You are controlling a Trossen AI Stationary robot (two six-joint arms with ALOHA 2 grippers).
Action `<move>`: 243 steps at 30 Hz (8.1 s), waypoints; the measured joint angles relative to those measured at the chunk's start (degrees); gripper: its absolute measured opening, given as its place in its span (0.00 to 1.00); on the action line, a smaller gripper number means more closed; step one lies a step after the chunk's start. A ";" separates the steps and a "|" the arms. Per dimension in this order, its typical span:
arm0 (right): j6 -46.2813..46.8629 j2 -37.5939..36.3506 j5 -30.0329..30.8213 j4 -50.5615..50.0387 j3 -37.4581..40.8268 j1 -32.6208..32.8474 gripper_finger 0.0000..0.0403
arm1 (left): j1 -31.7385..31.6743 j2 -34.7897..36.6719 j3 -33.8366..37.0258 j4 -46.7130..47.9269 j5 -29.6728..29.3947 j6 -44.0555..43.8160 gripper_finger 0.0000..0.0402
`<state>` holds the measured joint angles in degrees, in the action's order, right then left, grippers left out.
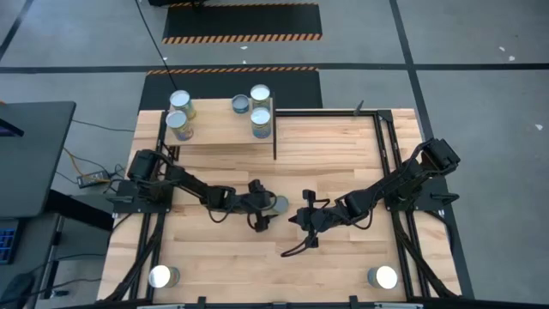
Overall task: Pick and place cans onto a shelf
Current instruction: Put the mushroom can on the shelf
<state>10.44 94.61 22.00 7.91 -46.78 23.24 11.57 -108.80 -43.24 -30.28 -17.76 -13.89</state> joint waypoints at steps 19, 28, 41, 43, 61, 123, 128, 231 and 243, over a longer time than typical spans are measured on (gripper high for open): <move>-0.99 8.47 -0.84 4.21 1.92 -8.78 0.01 | 0.48 3.77 0.02 3.32 1.35 8.44 0.88; -5.13 13.22 -7.30 18.07 1.86 -10.03 0.01 | -0.98 2.67 0.02 3.52 5.52 8.61 0.88; -11.76 5.02 0.88 9.84 1.86 -5.93 0.01 | -1.81 3.46 0.08 9.13 8.79 9.80 0.74; -15.21 4.46 0.98 7.61 1.87 -4.42 0.02 | -1.81 5.47 0.08 8.76 9.27 9.63 0.74; -36.90 1.81 34.63 22.12 1.90 5.58 0.66 | -5.01 6.77 11.10 -54.69 12.81 -12.89 0.75; 7.15 -6.35 -13.94 -0.63 1.90 -4.54 0.37 | 2.44 25.33 -0.31 9.32 11.05 33.37 0.79; 12.63 -3.36 -25.13 -2.20 2.02 -10.05 0.43 | 6.85 24.36 -0.34 7.94 1.56 35.78 0.79; 20.04 -11.23 -0.57 -19.13 1.90 10.45 0.61 | 9.79 -10.66 -25.77 19.18 -12.31 0.38 0.89; 20.02 -11.21 -0.61 -19.15 1.92 10.49 0.61 | 6.62 -11.26 -25.74 23.52 -3.70 0.06 0.89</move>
<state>30.46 83.40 21.39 -11.25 -44.86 33.74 18.19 -120.05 -68.98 -6.76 -21.46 -13.84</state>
